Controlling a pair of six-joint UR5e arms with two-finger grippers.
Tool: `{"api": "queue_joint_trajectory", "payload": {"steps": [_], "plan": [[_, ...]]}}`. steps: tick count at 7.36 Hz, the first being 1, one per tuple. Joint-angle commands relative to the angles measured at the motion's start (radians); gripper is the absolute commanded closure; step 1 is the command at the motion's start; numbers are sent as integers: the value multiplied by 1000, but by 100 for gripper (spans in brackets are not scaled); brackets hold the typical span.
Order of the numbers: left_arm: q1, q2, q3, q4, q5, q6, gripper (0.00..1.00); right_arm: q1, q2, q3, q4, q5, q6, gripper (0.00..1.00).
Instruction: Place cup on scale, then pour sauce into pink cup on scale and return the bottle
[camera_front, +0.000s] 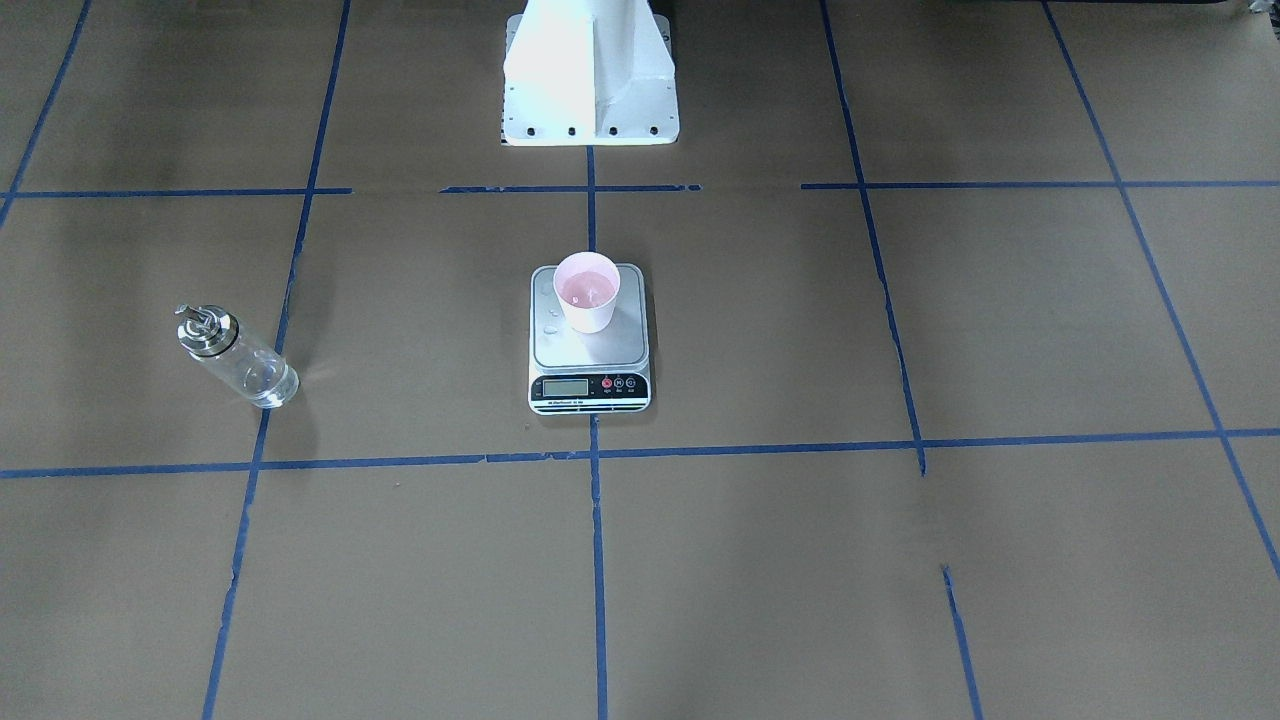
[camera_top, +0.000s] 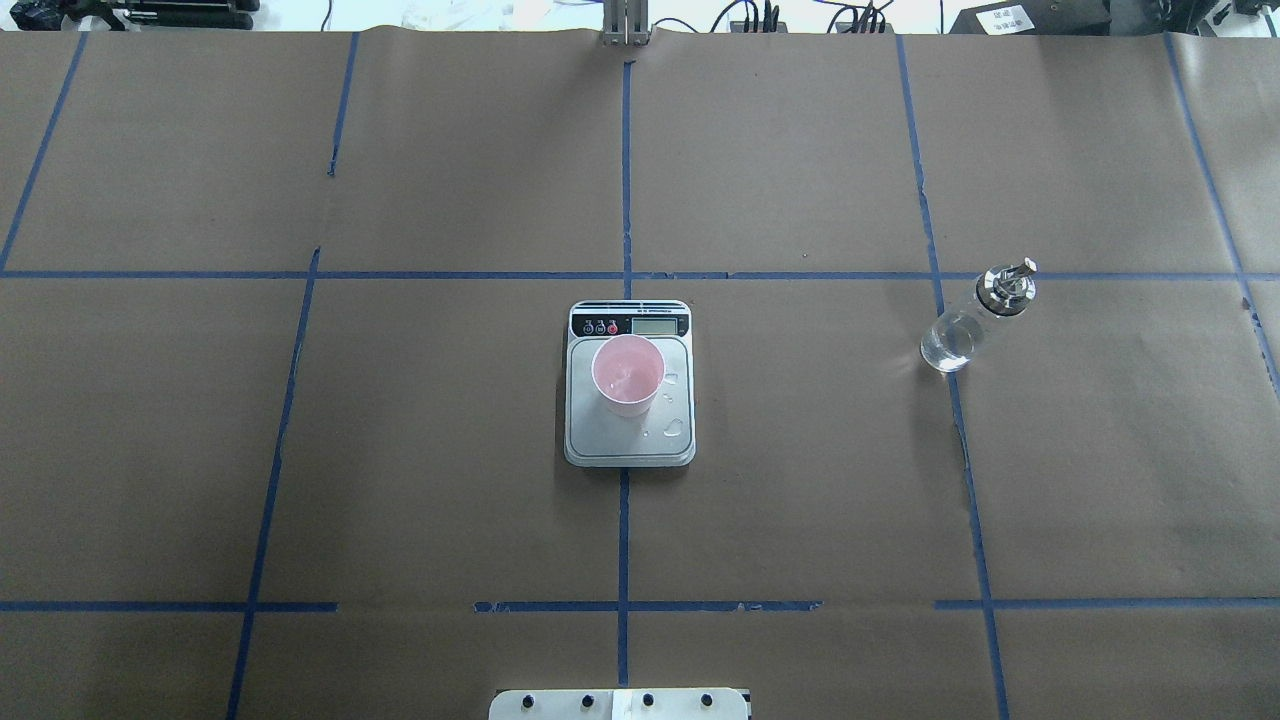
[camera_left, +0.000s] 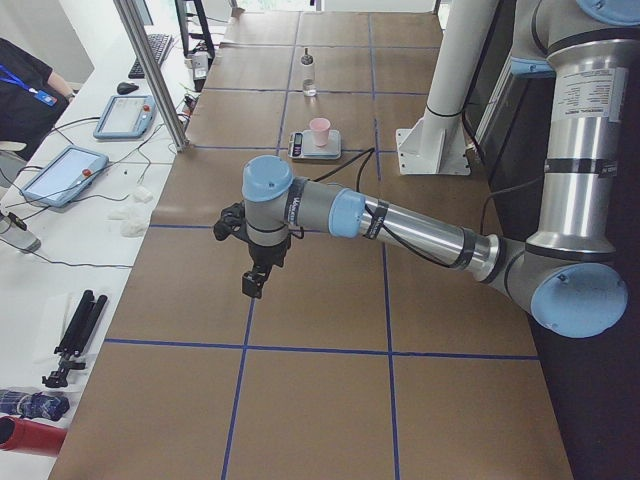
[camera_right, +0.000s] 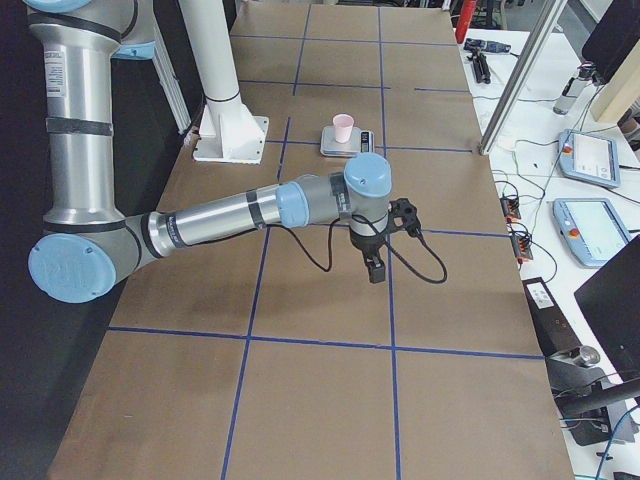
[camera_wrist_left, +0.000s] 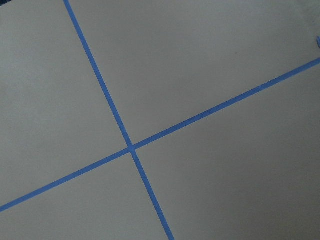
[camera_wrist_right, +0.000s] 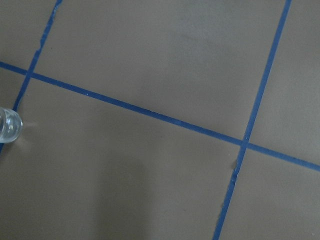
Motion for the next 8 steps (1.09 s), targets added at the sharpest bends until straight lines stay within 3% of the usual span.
{"api": "queue_joint_trajectory", "payload": {"steps": [1,2,3,8], "plan": [[-37,17,176,0,-43,170,0,4,-22,-50,-5,-7,-1,0],[-37,43,241,-12,-67,215,0,1,-16,-114,5,-8,-5,0],[-37,38,245,-9,-59,211,0,1,-13,-151,7,-10,-10,0],[-39,34,202,-9,-58,148,0,19,-18,-171,7,-2,-1,0]]}}
